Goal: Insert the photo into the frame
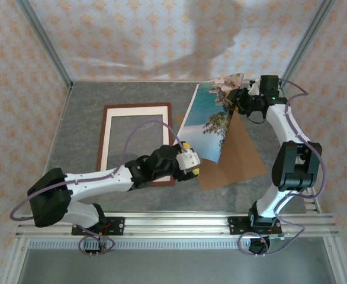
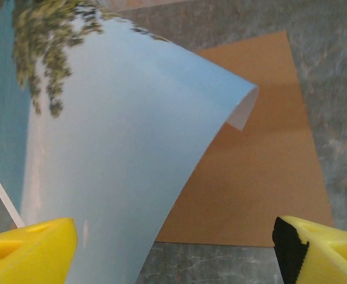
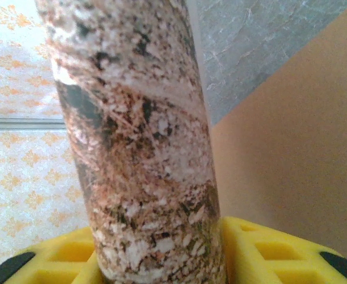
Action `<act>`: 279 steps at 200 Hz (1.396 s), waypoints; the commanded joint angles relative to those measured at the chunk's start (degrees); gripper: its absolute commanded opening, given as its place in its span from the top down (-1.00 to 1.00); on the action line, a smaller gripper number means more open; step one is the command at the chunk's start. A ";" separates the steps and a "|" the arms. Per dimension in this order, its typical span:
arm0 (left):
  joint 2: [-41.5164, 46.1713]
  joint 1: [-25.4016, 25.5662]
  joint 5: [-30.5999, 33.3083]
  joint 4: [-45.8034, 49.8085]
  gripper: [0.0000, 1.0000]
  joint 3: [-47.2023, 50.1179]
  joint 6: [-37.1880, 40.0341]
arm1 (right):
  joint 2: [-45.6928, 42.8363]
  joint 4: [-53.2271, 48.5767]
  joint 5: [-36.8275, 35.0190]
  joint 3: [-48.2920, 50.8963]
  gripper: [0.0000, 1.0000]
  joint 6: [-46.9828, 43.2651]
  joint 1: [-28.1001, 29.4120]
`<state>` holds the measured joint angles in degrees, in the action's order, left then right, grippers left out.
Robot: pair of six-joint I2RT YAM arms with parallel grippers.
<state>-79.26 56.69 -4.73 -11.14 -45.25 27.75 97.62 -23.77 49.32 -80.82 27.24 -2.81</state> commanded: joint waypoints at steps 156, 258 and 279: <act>-13.98 5.52 26.48 -34.98 0.33 4.77 30.93 | 4.03 -3.04 -0.65 -4.29 0.17 -0.48 2.37; -10.62 5.72 31.49 -37.06 1.00 4.95 32.10 | 6.65 -5.81 -2.62 -7.39 -0.03 -2.96 2.37; -8.53 5.28 32.46 -34.72 1.00 4.07 31.49 | 6.07 -8.25 -3.97 -9.43 -0.25 -4.67 2.28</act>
<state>-92.01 62.26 24.71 -45.93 -40.34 59.81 104.66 -29.10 47.75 -86.11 25.61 -0.67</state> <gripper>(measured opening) 0.047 0.571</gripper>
